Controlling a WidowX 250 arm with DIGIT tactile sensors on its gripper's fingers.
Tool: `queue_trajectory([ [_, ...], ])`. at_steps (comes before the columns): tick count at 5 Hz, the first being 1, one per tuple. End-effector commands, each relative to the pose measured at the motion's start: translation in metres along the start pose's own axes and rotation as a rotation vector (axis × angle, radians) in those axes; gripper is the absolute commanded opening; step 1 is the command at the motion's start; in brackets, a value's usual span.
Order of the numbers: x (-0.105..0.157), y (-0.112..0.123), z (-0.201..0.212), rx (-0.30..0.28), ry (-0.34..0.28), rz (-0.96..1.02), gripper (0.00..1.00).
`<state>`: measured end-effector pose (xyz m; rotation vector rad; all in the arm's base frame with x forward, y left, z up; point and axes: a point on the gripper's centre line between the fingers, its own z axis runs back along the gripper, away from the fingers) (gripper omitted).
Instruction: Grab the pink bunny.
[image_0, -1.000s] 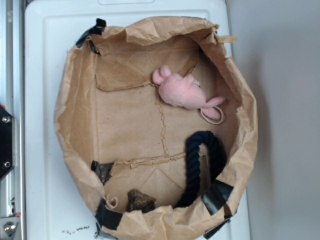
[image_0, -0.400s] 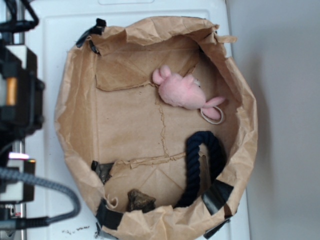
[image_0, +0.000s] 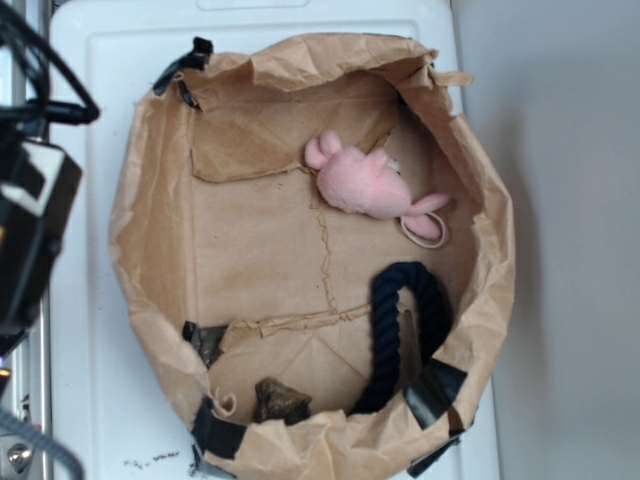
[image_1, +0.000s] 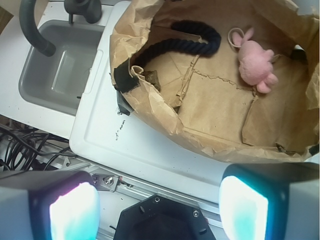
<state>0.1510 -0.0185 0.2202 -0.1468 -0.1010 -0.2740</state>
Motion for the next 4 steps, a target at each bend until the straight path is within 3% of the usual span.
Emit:
queue_trajectory([
  [1, 0.002, 0.002, 0.005, 0.007, -0.023, 0.016, 1.00],
  [3, 0.008, 0.009, -0.008, 0.010, -0.014, 0.002, 1.00],
  [4, 0.019, 0.021, -0.040, 0.032, -0.006, -0.024, 1.00],
])
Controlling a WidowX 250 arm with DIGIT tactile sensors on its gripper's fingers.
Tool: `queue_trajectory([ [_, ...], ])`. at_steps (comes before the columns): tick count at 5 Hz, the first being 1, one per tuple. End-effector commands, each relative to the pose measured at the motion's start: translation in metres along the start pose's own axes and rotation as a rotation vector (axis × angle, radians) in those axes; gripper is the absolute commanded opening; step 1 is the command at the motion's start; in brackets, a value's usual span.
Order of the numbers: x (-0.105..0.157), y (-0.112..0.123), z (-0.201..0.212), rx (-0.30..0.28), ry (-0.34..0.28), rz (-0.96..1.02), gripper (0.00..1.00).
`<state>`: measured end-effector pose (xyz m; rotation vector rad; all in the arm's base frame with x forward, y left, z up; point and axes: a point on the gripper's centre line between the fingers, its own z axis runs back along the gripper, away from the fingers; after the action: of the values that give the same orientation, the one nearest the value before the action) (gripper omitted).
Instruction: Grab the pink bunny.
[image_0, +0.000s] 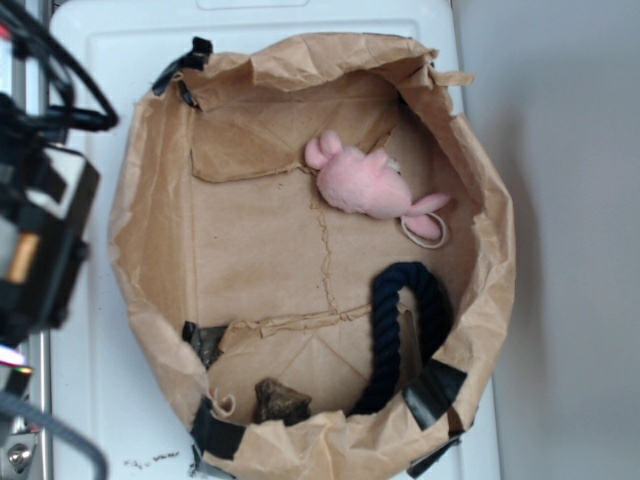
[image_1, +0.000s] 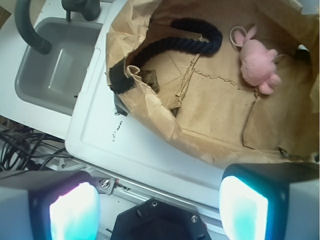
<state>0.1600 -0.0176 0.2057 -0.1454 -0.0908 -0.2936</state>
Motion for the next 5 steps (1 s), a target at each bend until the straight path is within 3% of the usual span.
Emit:
queue_trajectory([
  [1, 0.036, 0.037, -0.055, 0.072, -0.001, -0.006, 1.00],
  [2, 0.070, 0.069, -0.075, 0.075, 0.024, 0.039, 1.00],
  [3, 0.093, 0.094, -0.074, 0.040, 0.013, 0.060, 1.00],
  [4, 0.107, 0.112, -0.082, 0.031, -0.018, 0.059, 1.00],
  [5, 0.103, 0.110, -0.108, 0.076, -0.016, -0.014, 1.00],
])
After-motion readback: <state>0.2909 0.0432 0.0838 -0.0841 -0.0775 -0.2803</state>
